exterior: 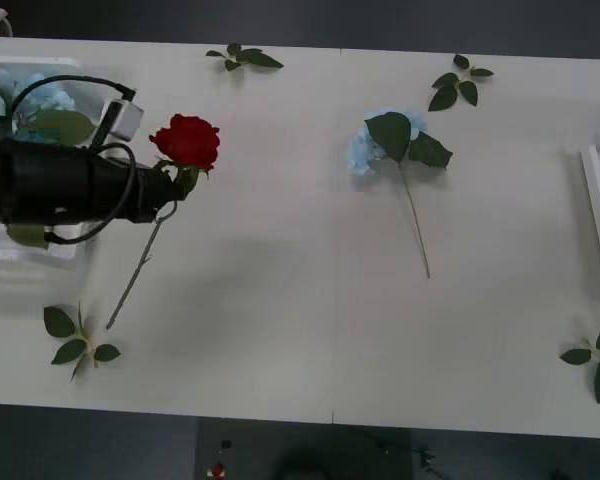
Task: Put the red flowers into the right box and the blue flowers into the left box
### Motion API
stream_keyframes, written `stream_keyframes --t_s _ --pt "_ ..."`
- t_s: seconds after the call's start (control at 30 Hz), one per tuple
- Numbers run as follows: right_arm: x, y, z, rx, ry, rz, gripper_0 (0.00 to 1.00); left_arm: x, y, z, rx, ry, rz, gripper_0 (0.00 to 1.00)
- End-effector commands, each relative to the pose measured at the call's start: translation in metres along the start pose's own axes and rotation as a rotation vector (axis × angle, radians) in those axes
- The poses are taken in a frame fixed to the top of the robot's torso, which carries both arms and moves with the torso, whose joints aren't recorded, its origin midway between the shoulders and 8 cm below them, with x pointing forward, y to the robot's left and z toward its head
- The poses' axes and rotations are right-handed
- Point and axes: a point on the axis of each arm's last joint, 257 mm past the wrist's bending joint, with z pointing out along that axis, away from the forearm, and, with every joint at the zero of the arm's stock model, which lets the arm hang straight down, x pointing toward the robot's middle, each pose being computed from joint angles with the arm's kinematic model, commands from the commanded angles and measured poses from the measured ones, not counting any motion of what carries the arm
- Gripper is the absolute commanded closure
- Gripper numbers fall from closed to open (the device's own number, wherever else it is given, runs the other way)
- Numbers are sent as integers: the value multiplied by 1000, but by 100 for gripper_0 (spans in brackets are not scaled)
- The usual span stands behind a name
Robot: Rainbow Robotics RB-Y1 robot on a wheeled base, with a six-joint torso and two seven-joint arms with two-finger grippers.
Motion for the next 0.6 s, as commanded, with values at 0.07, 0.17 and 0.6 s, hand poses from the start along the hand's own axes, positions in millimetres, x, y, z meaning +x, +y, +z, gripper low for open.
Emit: stream_keyframes --t_s 0.07,0.17,0.6 --pt "-18 17 -17 -106 -31 1 0 -21 -38 -22 211 -95 43 100" --pt "-27 59 -23 -220 -51 40 0 -31 -60 -22 363 -190 28 100" --pt "-50 218 -74 -667 7 393 0 -73 -148 11 618 -505 162 100"
